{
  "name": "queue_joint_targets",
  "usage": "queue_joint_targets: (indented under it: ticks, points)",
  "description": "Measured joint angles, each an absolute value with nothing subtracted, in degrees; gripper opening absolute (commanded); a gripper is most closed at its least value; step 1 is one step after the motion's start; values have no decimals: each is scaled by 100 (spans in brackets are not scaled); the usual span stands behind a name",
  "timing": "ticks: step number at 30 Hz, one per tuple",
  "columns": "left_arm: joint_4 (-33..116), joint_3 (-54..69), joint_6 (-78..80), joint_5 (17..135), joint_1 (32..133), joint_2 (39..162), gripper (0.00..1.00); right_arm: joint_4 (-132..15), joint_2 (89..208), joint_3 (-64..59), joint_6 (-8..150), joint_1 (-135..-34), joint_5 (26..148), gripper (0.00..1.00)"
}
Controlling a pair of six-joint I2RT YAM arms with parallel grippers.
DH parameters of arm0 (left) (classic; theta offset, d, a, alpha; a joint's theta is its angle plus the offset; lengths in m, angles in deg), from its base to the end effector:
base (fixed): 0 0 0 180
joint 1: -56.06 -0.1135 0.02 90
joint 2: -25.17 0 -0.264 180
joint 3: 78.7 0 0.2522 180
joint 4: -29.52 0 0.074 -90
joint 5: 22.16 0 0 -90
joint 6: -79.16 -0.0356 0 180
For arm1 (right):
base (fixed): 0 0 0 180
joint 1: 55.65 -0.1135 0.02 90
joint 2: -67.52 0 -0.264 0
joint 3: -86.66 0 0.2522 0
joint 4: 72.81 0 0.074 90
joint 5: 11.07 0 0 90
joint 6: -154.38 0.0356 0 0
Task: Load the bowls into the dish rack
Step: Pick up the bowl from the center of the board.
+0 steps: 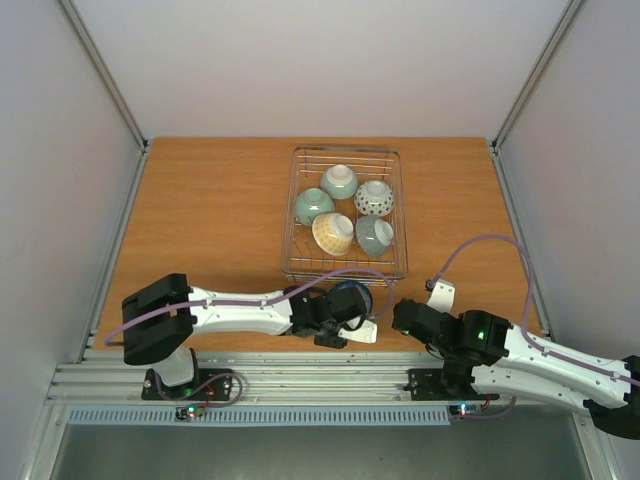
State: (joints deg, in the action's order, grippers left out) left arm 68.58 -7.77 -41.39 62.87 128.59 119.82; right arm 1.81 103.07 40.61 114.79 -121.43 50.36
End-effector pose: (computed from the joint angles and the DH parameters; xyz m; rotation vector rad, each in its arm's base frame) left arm 0.0997 -0.3066 0.1778 2.0694 1.6795 -0.1231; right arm 0.0562 0.0834 0.2182 -0.1881 2.4809 0.1502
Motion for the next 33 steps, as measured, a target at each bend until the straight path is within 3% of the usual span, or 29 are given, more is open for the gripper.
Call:
queue_joint_targets:
  ticks: [10, 21, 33]
  points:
    - [7336, -900, -4141, 6949, 12663, 11228, 0, 349, 10299, 3888, 11328, -12143, 4950, 77]
    - [8805, -128, -3994, 9902, 10676, 9925, 0, 349, 10191, 3552, 10902, -12143, 4688, 79]
    - [9725, 652, -3699, 13720, 8293, 10222, 0, -975, 11505, 3038, 9722, -12143, 4675, 81]
